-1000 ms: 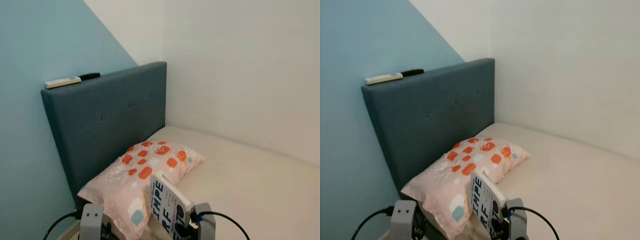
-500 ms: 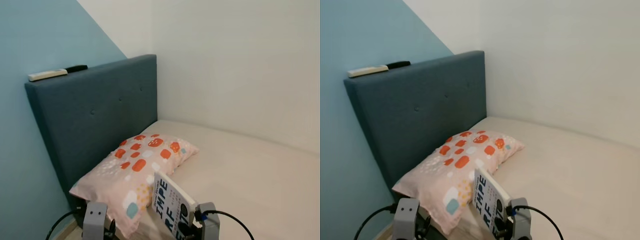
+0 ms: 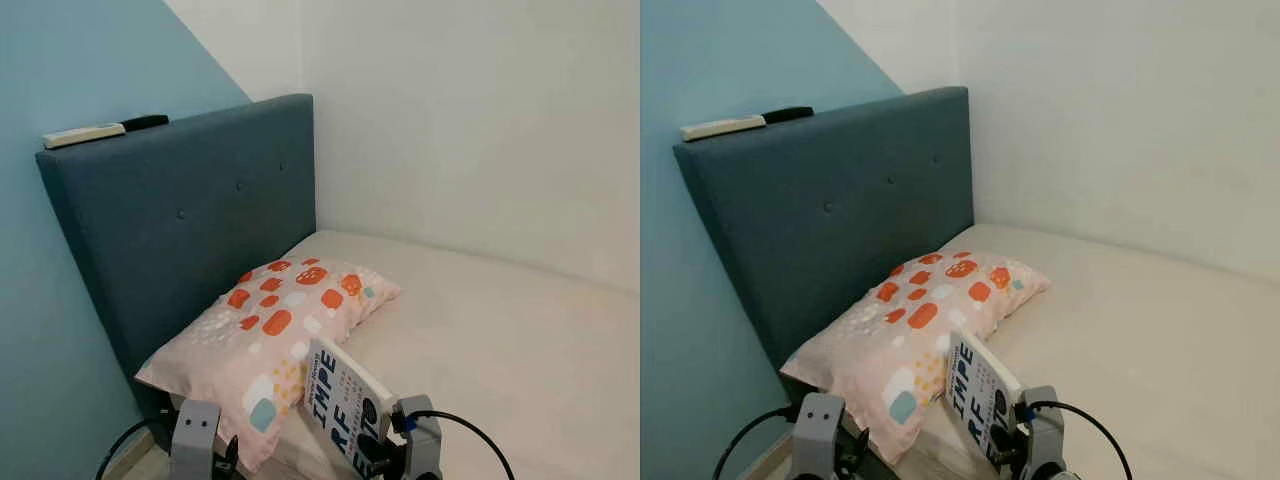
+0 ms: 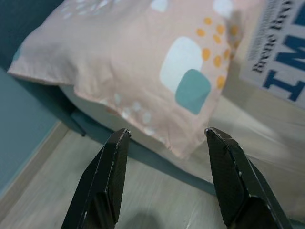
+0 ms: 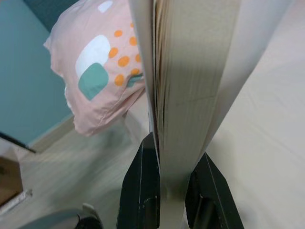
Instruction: Clean up the room
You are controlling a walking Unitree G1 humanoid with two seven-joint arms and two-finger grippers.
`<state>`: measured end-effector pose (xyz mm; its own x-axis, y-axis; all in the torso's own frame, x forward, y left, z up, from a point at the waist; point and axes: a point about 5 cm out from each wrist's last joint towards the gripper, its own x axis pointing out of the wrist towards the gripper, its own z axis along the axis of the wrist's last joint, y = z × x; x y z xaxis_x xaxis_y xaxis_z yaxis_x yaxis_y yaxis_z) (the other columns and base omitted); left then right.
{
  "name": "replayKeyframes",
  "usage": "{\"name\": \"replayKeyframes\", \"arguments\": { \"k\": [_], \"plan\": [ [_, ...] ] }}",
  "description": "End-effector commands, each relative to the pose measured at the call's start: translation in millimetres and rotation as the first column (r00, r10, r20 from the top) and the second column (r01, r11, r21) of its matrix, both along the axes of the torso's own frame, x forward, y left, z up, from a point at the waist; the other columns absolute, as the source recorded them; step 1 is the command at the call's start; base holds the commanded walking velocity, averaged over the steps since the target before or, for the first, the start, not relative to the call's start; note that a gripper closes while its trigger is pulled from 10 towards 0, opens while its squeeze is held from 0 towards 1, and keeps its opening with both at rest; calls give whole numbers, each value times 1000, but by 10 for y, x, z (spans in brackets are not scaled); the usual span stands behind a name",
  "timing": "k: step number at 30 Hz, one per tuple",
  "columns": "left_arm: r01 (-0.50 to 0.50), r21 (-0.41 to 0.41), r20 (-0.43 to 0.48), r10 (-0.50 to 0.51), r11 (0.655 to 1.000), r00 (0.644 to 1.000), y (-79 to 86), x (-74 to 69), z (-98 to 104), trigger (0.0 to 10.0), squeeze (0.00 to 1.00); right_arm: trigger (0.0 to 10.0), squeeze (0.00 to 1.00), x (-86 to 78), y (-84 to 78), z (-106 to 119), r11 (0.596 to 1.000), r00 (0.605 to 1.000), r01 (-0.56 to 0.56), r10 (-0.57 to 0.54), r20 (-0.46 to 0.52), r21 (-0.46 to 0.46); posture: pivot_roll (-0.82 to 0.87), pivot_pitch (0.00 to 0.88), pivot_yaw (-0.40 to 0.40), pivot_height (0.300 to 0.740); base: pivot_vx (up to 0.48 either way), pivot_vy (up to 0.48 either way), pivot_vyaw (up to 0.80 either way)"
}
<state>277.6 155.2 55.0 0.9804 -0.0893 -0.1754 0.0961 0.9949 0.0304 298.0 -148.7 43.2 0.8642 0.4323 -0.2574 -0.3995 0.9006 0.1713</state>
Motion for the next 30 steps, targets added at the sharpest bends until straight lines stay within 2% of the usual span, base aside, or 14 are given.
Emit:
{"name": "replayKeyframes", "arguments": {
  "k": [1, 10, 13, 14, 17, 18, 19, 22, 26, 29, 30],
  "plan": [
    [9, 8, -17, -9, 1000, 1000, 55, -32, -23, 10000, 0, 10000, 0, 68, -20, 100, 999, 1000, -13, 13, 16, 44, 18, 101, 11, 598, 0, 0, 0],
    [125, -35, 22, -124, 992, 992, 17, -61, 76, 10000, 0, 10000, 0, 144, -103, 231, 994, 997, -70, 72, -25, 84, 21, 108, 10, 598, 0, 0, 0],
    [205, -62, 47, -203, 977, 978, 6, -85, 157, 10000, 0, 10000, 0, 137, -200, 291, 981, 982, -154, 165, -93, 119, 28, 137, 9, 598, 0, 0, 0],
    [205, -62, 47, -203, 977, 978, 6, -85, 157, 10000, 0, 10000, 0, 137, -200, 291, 981, 982, -154, 165, -93, 119, 28, 137, 9, 598, 0, 0, 0],
    [292, -99, 88, -284, 951, 955, -20, -98, 275, 10000, 0, 10000, 0, 137, -366, 332, 964, 964, -176, 209, -164, 197, 30, 148, 7, 598, 0, 0, 0],
    [292, -99, 88, -284, 951, 955, -20, -98, 275, 10000, 0, 10000, 0, 137, -366, 332, 964, 964, -176, 209, -164, 197, 30, 148, 7, 598, 0, 0, 0],
    [335, -99, 117, -323, 937, 939, -48, -96, 360, 10000, 0, 10000, 0, 183, -499, 369, 957, 968, -103, 159, -192, 272, 40, 172, 5, 598, 0, 0, 0],
    [389, -100, 145, -373, 916, 916, -94, -100, 458, 10000, 0, 10000, 0, 232, -664, 381, 942, 968, 1, 83, -237, 335, 43, 181, 4, 598, 0, 0, 0],
    [421, -111, 154, -403, 900, 902, -127, -106, 505, 10000, 0, 10000, 0, 237, -734, 384, 928, 967, 34, 63, -245, 372, 49, 199, 9, 598, 0, 0, 0],
    [482, -132, 167, -460, 866, 872, -200, -138, 584, 10000, 0, 10000, 0, 232, -825, 379, 884, 957, 105, 36, -290, 455, 58, 225, 15, 598, 0, 0, 0],
    [482, -132, 167, -460, 866, 872, -200, -138, 584, 10000, 0, 10000, 0, 232, -825, 379, 884, 957, 105, 36, -290, 455, 58, 225, 15, 598, 0, 0, 0]
  ]
}}
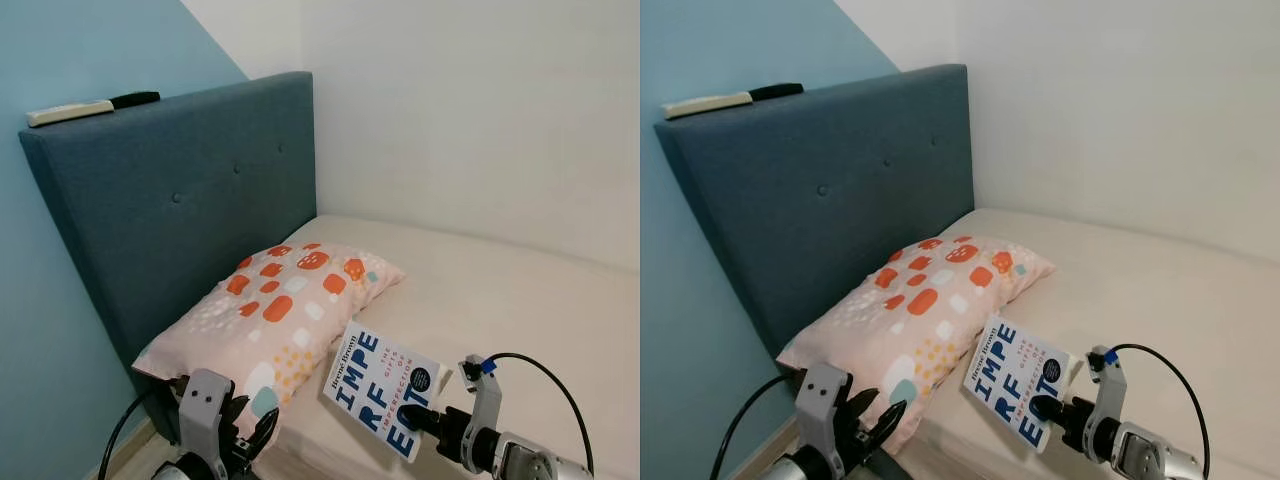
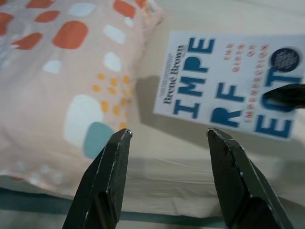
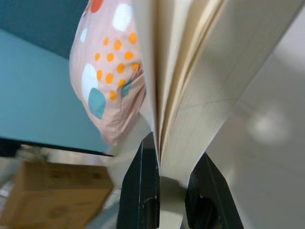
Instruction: Clean up the room
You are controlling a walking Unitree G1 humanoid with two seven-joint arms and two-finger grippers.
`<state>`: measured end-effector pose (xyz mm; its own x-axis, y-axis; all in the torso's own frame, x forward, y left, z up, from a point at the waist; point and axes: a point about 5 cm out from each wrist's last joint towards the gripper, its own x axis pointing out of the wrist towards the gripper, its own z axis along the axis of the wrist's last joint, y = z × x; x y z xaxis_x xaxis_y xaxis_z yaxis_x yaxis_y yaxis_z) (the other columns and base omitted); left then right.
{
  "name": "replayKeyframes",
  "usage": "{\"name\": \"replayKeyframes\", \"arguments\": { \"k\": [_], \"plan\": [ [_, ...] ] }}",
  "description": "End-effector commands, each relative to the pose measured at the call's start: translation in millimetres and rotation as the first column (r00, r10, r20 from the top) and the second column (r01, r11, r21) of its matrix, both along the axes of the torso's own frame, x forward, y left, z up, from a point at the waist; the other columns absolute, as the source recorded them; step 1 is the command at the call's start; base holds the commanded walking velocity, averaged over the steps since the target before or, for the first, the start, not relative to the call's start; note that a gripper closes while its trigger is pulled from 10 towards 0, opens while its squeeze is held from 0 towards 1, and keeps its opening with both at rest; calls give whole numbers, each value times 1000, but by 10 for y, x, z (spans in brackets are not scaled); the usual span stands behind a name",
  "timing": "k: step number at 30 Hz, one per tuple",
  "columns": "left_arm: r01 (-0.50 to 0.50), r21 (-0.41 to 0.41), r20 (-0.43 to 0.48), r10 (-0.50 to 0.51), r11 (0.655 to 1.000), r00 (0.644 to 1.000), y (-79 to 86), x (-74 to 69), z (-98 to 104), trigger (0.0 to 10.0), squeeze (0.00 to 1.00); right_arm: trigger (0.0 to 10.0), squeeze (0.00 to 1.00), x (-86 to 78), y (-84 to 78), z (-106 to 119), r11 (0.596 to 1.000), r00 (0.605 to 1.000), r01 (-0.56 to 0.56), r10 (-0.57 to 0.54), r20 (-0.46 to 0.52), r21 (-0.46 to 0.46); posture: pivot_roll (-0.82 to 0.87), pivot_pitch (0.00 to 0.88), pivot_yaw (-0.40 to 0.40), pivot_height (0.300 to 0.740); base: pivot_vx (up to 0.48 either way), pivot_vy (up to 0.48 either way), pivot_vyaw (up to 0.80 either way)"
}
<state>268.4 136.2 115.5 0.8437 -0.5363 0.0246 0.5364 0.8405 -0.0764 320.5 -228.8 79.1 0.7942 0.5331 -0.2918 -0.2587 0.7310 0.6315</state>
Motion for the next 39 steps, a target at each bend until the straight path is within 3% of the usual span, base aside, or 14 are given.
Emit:
{"name": "replayKeyframes", "arguments": {
  "k": [1, 8, 21, 23, 32, 34, 36, 38, 39],
  "plan": [
    [59, -9, -23, -59, 998, 998, -38, -58, 8, 10000, 0, 10000, 0, -1, -42, 9, 996, 999, 29, -26, -36, 80, 63, 233, 16, 598, 0, 0, 0],
    [144, -20, -26, -145, 989, 989, -125, -83, 95, 10000, 0, 10000, 0, -34, -21, -85, 987, 990, 23, 0, -143, 161, 84, 275, 19, 598, 0, 0, 0],
    [165, -14, 1, -165, 986, 986, -122, -69, 265, 10000, 0, 10000, 0, 5, -52, -61, 996, 986, -27, 41, -160, 90, 134, 330, 19, 598, 0, 0, 0],
    [182, -11, 1, -182, 983, 983, -151, -93, 302, 10000, 0, 10000, 0, 44, -109, -3, 999, 990, -49, 52, -132, 22, 145, 343, 18, 598, 0, 0, 0],
    [234, 4, 1, -234, 972, 972, -234, -141, 361, 10000, 0, 10000, 0, 82, -164, 79, 992, 988, -114, 107, -109, -53, 173, 356, 22, 598, 0, 0, 0],
    [255, 14, 0, -255, 967, 967, -259, -166, 392, 10000, 0, 10000, 0, 38, -175, 71, 962, 965, -244, 229, -128, -123, 182, 359, 22, 598, 0, 0, 0],
    [255, 14, 0, -255, 967, 967, -259, -166, 392, 10000, 0, 10000, 0, 38, -175, 71, 962, 965, -244, 229, -128, -123, 182, 359, 22, 598, 0, 0, 0],
    [255, 15, 1, -255, 967, 967, -255, -172, 407, 10000, 0, 10000, 0, 18, -243, 68, 936, 956, -282, 258, -136, -208, 180, 358, 23, 598, 0, 0, 0],
    [255, 15, 1, -255, 967, 967, -255, -172, 407, 10000, 0, 10000, 0, 18, -243, 68, 936, 956, -282, 258, -136, -208, 180, 358, 23, 598, 0, 0, 0]
  ]
}}
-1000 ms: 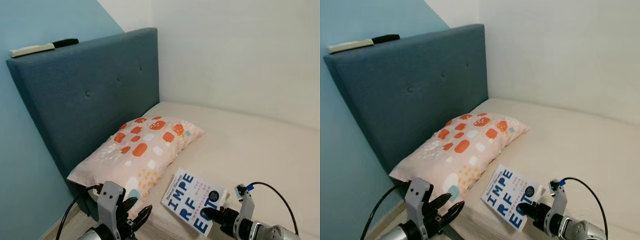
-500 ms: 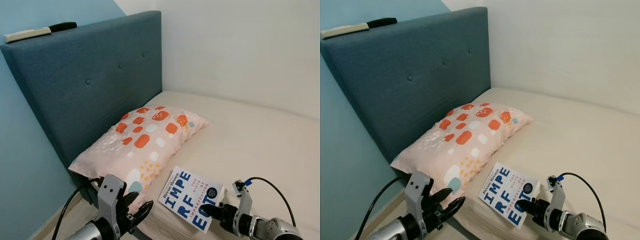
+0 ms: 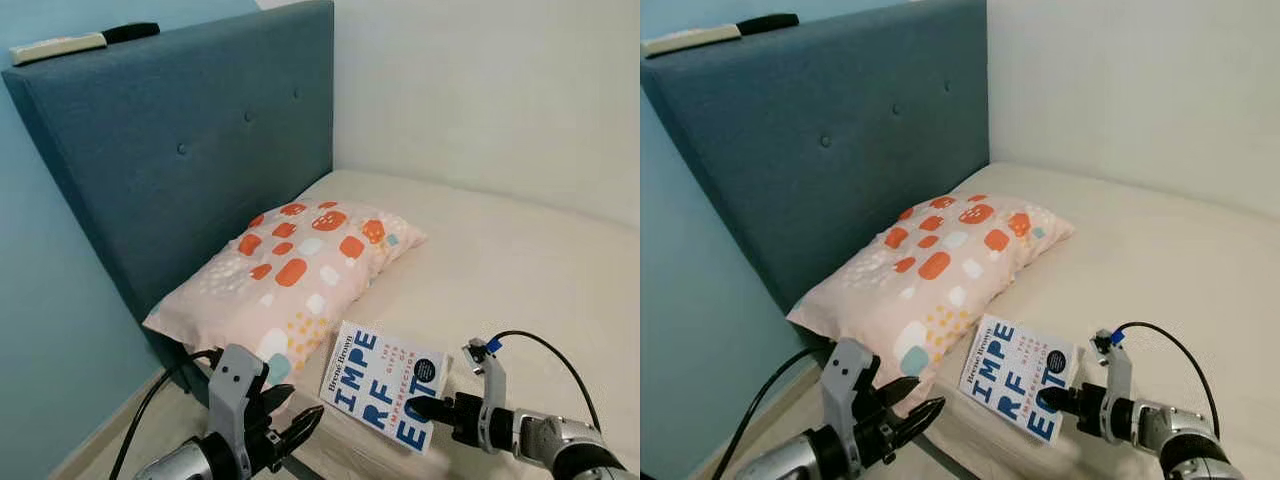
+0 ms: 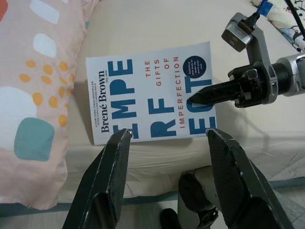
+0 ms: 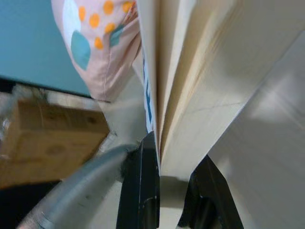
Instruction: Clean up the room
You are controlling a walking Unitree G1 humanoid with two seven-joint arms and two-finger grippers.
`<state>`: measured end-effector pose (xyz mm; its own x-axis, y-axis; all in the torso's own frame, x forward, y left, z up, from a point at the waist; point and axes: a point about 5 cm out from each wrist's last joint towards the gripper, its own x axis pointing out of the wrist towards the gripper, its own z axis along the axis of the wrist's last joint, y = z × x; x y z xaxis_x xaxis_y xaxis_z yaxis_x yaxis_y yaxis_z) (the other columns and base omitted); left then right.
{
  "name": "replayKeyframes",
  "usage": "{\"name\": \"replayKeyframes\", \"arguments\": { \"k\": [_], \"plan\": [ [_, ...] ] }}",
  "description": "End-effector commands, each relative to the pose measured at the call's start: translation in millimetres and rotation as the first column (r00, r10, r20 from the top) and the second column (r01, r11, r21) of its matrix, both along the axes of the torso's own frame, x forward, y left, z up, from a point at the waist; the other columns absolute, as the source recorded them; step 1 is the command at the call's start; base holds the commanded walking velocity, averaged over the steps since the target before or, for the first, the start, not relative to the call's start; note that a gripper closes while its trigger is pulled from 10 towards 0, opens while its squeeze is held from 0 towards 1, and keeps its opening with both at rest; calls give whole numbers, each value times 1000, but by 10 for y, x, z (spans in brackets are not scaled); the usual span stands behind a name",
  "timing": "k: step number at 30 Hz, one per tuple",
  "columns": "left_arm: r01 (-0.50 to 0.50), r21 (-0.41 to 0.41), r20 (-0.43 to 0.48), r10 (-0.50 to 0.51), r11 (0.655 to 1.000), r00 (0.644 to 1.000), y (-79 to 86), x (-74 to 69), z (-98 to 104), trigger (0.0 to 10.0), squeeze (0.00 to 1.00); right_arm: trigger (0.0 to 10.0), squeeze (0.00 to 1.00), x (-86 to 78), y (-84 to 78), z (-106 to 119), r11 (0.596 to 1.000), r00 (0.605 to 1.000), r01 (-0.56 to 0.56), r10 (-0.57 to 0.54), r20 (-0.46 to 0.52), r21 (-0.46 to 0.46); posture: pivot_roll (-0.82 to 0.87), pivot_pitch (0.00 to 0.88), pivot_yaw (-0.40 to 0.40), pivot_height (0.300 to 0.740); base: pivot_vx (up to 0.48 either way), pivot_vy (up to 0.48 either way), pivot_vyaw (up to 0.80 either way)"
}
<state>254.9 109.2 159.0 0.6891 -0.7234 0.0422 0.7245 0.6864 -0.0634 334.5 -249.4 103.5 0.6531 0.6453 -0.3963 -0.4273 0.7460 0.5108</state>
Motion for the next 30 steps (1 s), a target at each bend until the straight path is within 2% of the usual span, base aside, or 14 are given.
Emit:
{"name": "replayKeyframes", "arguments": {
  "k": [1, 3, 5, 10, 18, 19, 21, 23, 30],
  "plan": [
    [14, 18, -17, -14, 1000, 1000, 15, -37, -28, 10000, 0, 10000, 0, -121, -37, -176, 997, 995, -40, 33, -95, -71, 180, 358, 23, 598, 0, 0, 0],
    [15, 20, -19, -14, 1000, 1000, 15, -47, -24, 10000, 0, 10000, 0, -132, -128, -168, 985, 997, -58, 49, -60, -162, 182, 355, 27, 598, 0, 0, 0],
    [15, 20, -19, -14, 1000, 1000, 15, -47, -24, 10000, 0, 10000, 0, -132, -128, -168, 985, 997, -58, 49, -60, -162, 182, 355, 27, 598, 0, 0, 0],
    [21, 25, -21, -20, 999, 1000, 0, -50, -22, 10000, 0, 10000, 0, -118, -183, -176, 973, 1000, -13, 12, -5, -232, 185, 356, 41, 598, 0, 0, 0],
    [86, -7, -27, -86, 996, 996, -81, -85, 50, 10000, 0, 10000, 0, -90, -158, -191, 972, 999, 35, -27, 36, -232, 195, 354, 53, 598, 0, 0, 0],
    [152, -25, -26, -153, 988, 988, -168, -151, 79, 10000, 0, 10000, 0, -86, -141, -201, 972, 999, 39, -30, 42, -230, 201, 353, 54, 598, 0, 0, 0],
    [191, -18, -18, -191, 981, 981, -223, -196, 84, 10000, 0, 10000, 0, -84, -133, -205, 972, 999, 39, -29, 46, -232, 201, 353, 54, 598, 0, 0, 0],
    [232, 33, 10, -232, 972, 973, -307, -247, 71, 10000, 0, 10000, 0, -78, -127, -212, 970, 998, 49, -36, 59, -238, 204, 350, 55, 598, 0, 0, 0],
    [234, 79, 33, -237, 969, 971, -309, -241, 56, 10000, 0, 10000, 0, -77, -134, -220, 965, 997, 61, -44, 71, -254, 212, 350, 61, 598, 0, 0, 0]
  ]
}}
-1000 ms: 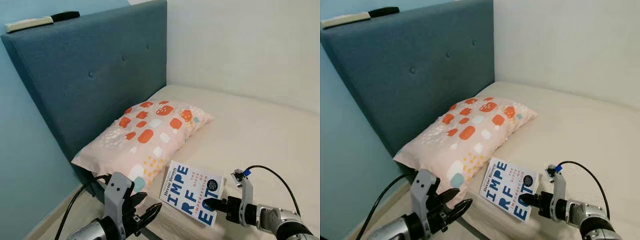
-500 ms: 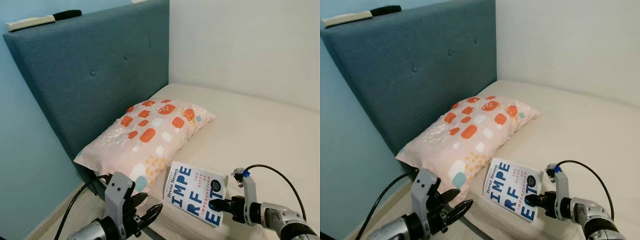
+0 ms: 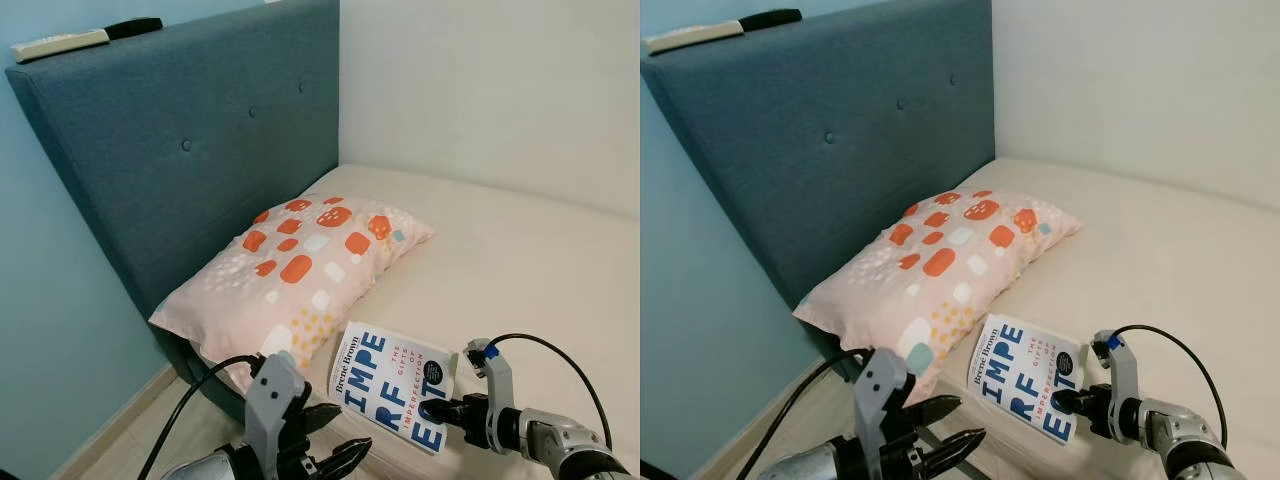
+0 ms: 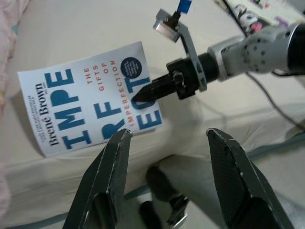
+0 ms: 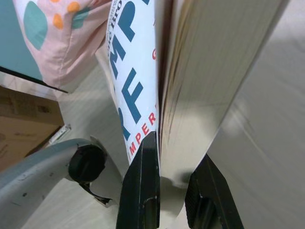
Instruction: Clean up the room
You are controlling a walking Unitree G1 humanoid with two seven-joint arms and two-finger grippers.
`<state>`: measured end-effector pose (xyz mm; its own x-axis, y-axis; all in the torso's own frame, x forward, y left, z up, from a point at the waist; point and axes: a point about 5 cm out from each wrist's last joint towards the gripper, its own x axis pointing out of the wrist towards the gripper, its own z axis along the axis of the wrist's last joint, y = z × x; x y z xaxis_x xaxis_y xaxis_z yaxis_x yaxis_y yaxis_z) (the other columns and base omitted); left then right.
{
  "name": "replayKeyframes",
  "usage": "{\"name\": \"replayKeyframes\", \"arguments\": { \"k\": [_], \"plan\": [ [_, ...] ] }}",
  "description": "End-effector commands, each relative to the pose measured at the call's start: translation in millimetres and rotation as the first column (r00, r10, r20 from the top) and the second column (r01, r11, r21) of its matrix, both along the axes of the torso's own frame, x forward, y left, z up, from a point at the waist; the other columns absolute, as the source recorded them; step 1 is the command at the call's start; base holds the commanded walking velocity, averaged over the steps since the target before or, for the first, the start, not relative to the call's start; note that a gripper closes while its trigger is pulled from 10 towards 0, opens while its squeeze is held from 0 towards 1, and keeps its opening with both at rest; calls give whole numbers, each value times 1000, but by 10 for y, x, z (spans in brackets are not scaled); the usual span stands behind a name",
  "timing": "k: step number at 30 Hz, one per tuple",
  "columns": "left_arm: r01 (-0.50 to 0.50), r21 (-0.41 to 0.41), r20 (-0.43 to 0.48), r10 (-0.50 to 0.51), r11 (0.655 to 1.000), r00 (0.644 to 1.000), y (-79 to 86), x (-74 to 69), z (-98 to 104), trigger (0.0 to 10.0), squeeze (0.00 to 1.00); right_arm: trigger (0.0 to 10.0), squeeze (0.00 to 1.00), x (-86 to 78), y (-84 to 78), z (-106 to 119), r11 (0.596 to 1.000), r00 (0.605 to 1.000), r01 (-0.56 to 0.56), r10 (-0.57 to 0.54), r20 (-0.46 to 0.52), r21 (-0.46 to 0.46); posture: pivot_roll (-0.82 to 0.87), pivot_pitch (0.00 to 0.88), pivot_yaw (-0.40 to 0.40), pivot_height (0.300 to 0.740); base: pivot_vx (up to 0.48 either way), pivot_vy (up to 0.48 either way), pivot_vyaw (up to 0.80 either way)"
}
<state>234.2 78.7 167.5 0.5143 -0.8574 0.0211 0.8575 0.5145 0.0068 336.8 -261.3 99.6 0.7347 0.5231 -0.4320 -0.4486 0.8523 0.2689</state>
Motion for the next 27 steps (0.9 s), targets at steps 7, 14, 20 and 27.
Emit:
{"name": "replayKeyframes", "arguments": {
  "k": [7, 14, 20, 27],
  "plan": [
    [21, 36, 30, -22, 999, 999, -2, -36, -1, 10000, 0, 10000, 0, -94, -23, -181, 998, 998, 33, -36, -52, -48, 217, 344, 69, 598, 0, 0, 0],
    [-33, 53, 71, 29, 998, 997, 24, 8, 6, 10000, 0, 10000, 0, -93, -26, -186, 998, 998, 48, -50, -43, -43, 218, 337, 74, 598, 0, 0, 0],
    [-29, 59, 70, 25, 998, 997, 36, 10, -3, 10000, 0, 10000, 875, -102, -37, -198, 997, 998, 53, -55, -43, -53, 219, 337, 76, 598, 0, 0, 0],
    [-29, 59, 68, 25, 998, 997, 32, -8, -19, 10000, 0, 10000, 518, -93, -67, -189, 993, 997, 74, -77, -29, -88, 220, 340, 78, 598, 0, 0, 0]
  ]
}}
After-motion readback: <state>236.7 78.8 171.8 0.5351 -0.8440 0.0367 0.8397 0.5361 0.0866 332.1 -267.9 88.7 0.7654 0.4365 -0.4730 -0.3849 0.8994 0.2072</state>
